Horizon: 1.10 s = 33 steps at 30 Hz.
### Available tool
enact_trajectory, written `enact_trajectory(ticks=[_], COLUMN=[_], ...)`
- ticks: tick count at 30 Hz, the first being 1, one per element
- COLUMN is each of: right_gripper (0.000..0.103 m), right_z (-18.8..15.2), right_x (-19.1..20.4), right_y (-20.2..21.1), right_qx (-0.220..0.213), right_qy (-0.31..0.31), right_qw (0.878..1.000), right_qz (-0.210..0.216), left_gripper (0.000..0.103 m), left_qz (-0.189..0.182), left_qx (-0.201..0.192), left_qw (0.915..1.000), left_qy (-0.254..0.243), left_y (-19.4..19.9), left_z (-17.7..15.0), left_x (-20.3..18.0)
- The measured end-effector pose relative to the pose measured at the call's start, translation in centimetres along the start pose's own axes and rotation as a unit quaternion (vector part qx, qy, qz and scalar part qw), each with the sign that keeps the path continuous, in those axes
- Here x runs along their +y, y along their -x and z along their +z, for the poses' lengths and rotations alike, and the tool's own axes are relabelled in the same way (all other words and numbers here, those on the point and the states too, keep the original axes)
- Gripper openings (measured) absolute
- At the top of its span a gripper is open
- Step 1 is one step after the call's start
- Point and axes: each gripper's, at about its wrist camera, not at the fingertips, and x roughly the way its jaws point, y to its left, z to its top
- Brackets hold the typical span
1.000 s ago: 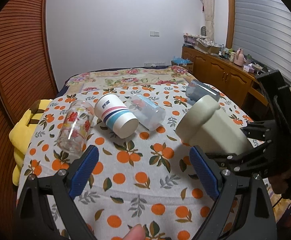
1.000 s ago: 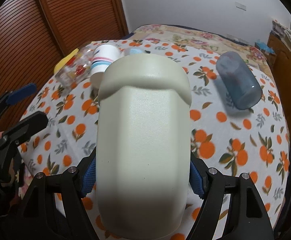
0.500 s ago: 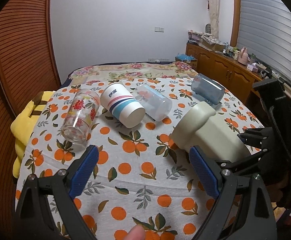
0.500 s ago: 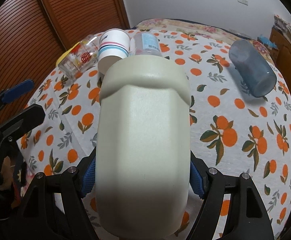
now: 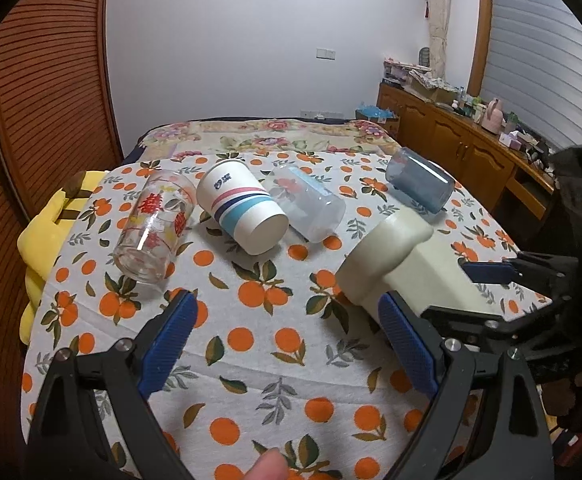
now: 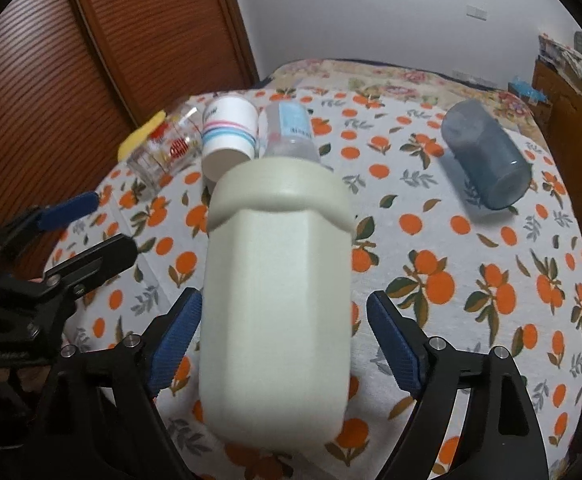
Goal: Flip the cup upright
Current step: 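Lift the cream tumbler with the right gripper and swing it toward the left gripper, then grasp the tumbler's base with the left gripper while the right gripper releases it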
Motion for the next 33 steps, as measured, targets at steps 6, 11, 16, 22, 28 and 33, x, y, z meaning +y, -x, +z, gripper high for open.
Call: enact_trajectory(ticks=[6, 11, 16, 22, 28, 33], right_gripper=[0.088, 0.088, 0.088, 0.088, 0.088, 0.088], right_z=[-0.7, -1.4, -2.3, -3.0, -3.1, -3.6], right_x=[-0.4, -1.5, -3.2, -4.8, -5.4, -6.1], right_y=[3.0, 4.9, 5.7, 6.3, 6.9, 7.2], right_qx=[-0.032, -0.059, -0.069, -0.08, -0.092, -0.096], right_qy=[0.002, -0.001, -0.017, -0.035, -0.039, -0.044], right_qw=[0.999, 0.998, 0.997, 0.996, 0.995, 0.994], right_qz=[0.001, -0.014, -0.019, -0.021, -0.015, -0.018], left_gripper=[0.093, 0.093, 0.093, 0.093, 0.093, 0.094], left_qz=[-0.008, -0.029, -0.047, -0.064, -0.098, -0.114], left_qx=[0.007, 0.031, 0.061, 0.099, 0.137, 0.161], left_qw=[0.9999, 0.9991, 0.9969, 0.9925, 0.9823, 0.9749], left_qy=[0.001, 0.004, 0.018, 0.033, 0.081, 0.102], left_y=[0.0, -0.8, -1.9, -3.6, -5.7, -7.1], left_z=[0.8, 1.4, 1.9, 2.4, 2.7, 3.0], left_x=[-1.3, -2.8, -3.9, -5.1, -5.3, -5.6])
